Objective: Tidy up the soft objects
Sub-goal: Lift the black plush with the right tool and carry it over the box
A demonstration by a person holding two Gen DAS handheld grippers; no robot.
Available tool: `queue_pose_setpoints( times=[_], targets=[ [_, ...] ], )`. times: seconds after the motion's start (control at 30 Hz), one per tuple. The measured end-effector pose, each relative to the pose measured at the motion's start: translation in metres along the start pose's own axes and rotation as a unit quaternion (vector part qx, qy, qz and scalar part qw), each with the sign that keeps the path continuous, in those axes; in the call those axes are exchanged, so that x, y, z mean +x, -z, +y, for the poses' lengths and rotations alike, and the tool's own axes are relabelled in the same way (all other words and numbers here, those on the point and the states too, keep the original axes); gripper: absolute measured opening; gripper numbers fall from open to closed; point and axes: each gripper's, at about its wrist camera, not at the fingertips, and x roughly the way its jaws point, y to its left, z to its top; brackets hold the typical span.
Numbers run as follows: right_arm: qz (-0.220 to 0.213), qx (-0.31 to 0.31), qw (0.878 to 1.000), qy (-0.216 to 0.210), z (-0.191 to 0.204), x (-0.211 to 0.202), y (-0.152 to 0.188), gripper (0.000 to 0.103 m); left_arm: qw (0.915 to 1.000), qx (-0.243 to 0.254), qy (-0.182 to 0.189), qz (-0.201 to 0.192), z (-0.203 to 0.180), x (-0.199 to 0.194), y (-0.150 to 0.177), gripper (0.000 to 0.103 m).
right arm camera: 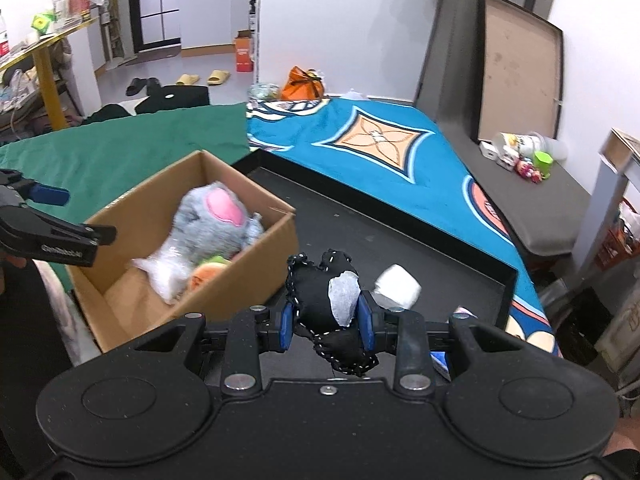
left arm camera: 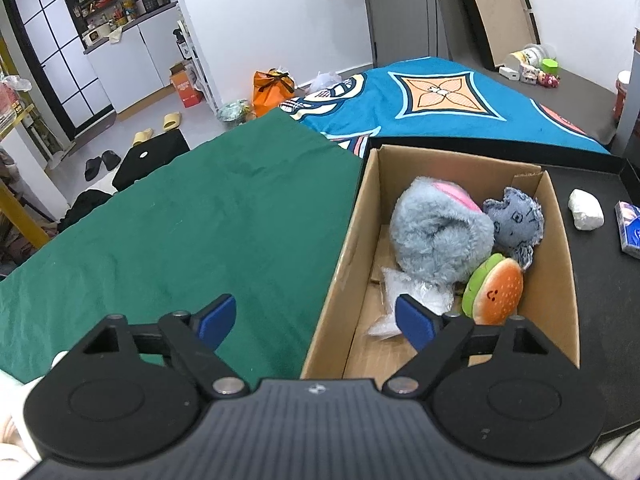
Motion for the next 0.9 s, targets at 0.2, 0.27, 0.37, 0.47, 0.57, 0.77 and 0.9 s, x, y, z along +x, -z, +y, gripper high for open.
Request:
queue_pose_setpoints(
  times=[0.2,0.27,0.37,0.47,0.57,0.77,0.9],
  targets=[
    [-0.006,-0.008,1.0,-0.017,0.02,0.0,-0.012,0.032,0.9999,-0.001,0.003,0.01,0.003,0.002,0.002,0.063],
    [-0.008,-0.011,1.0,-0.023,0.026,0.001,-0.017,0.032,0.9999,0.004,0.001,0.012,0.003,0.002,0.004,0.058],
    [-0.01,-0.016,0.999,-0.033,0.037,0.002,-0.022,0.032,0.9998,0.017,0.004,0.007,0.0,-0.002,0.006,0.057],
    [-0.008,-0.02,0.999,-0.044,0.046,0.005,-0.027,0.032,0.9995,0.029,0.0,0.008,-0.004,-0.002,0.008,0.051],
    [-0.007,-0.027,0.998,-0.056,0.057,0.008,-0.032,0.032,0.9995,0.024,0.006,0.021,-0.002,0.002,0.008,0.042],
    [-0.002,-0.027,0.996,-0.086,0.074,0.017,-0.038,0.032,0.999,0.015,0.026,0.034,0.004,0.007,0.009,0.021],
    [0.004,-0.029,0.995,-0.099,0.087,0.024,-0.041,0.032,0.9985,0.008,0.038,0.037,0.008,0.009,0.01,0.016]
  ],
)
